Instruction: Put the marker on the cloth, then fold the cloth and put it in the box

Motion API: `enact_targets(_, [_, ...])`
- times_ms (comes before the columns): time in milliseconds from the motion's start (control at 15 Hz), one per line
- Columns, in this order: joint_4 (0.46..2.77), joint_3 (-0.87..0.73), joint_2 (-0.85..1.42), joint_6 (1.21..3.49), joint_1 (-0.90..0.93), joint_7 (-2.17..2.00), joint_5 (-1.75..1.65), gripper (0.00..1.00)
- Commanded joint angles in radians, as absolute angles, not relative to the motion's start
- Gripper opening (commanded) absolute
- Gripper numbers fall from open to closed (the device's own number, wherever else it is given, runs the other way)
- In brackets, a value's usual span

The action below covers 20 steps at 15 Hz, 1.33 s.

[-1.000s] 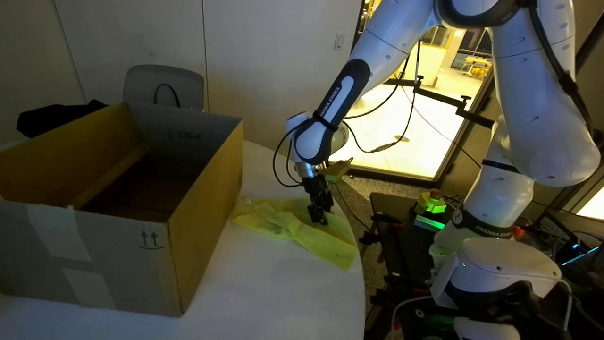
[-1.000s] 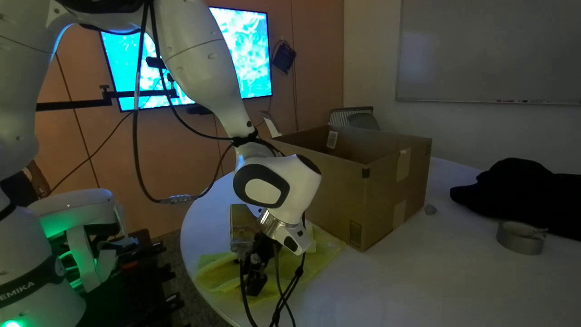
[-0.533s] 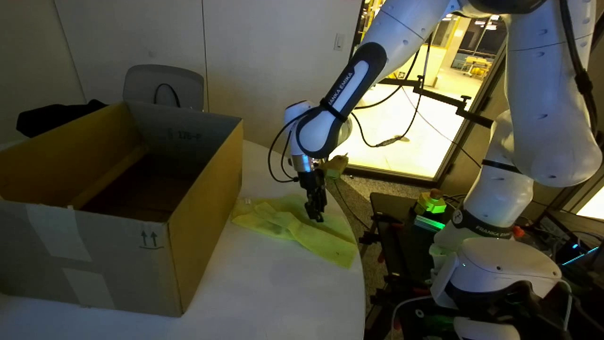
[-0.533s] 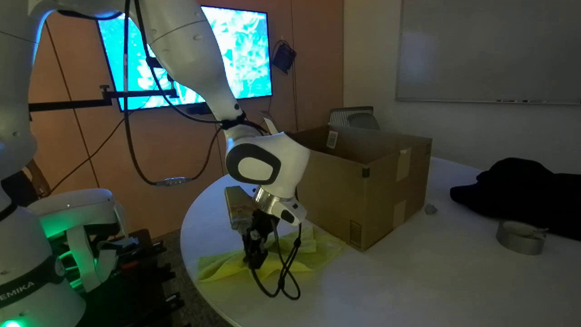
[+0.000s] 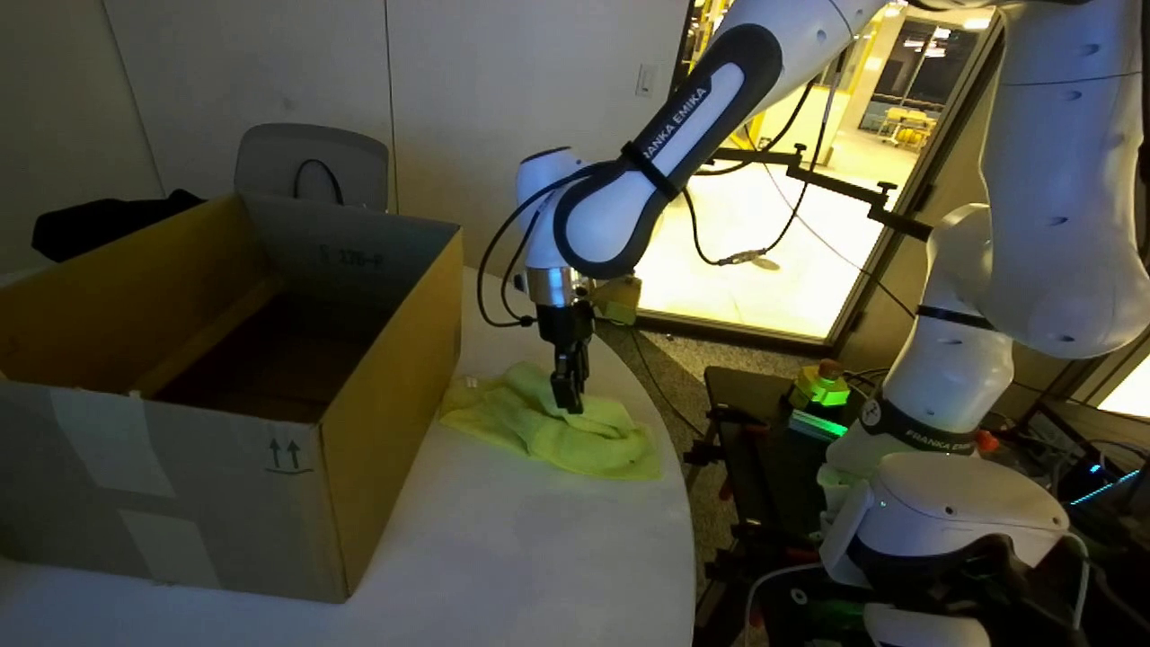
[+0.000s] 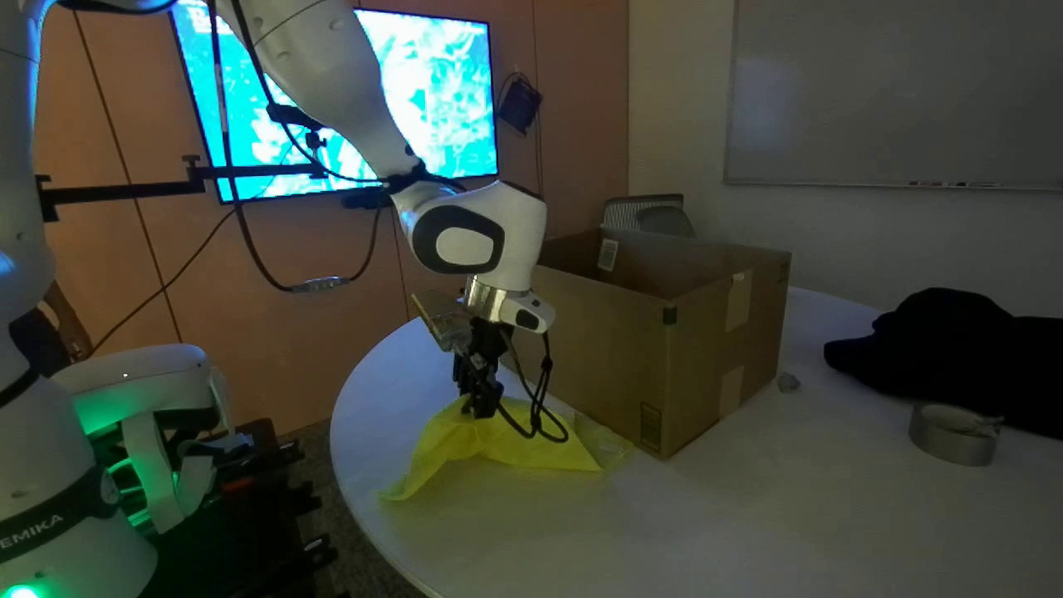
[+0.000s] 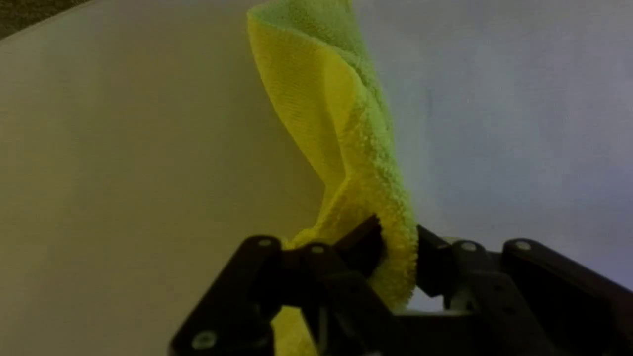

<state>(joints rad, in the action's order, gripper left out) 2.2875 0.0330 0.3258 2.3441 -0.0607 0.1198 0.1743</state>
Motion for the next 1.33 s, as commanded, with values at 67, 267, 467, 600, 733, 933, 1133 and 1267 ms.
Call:
enact_targets(67, [2.127, 0.036, 0.478, 2.304, -0.003, 0.057, 0.121, 0.05])
enact_targets(267, [2.045, 0.043, 0.562, 2.29, 0.019, 0.036, 0.113, 0.08])
enact_targets(467, [1.996, 0.062, 0.602, 2.29, 0.027, 0.06, 0.116, 0.4])
enact_targets(600, [1.981, 0.081, 0.605, 2.3, 0.031, 0.077, 0.119, 0.55])
enact_targets(733, [1.977, 0.1, 0.597, 2.305, 0.032, 0.097, 0.121, 0.71])
enact_targets(933, [1.993, 0.127, 0.575, 2.328, 0.032, 0.15, 0.118, 0.93])
enact_targets(1133, [2.015, 0.141, 0.556, 2.336, 0.023, 0.211, 0.113, 1.0])
enact_targets(1267, [2.023, 0.135, 0.553, 2.338, 0.024, 0.218, 0.111, 1.0])
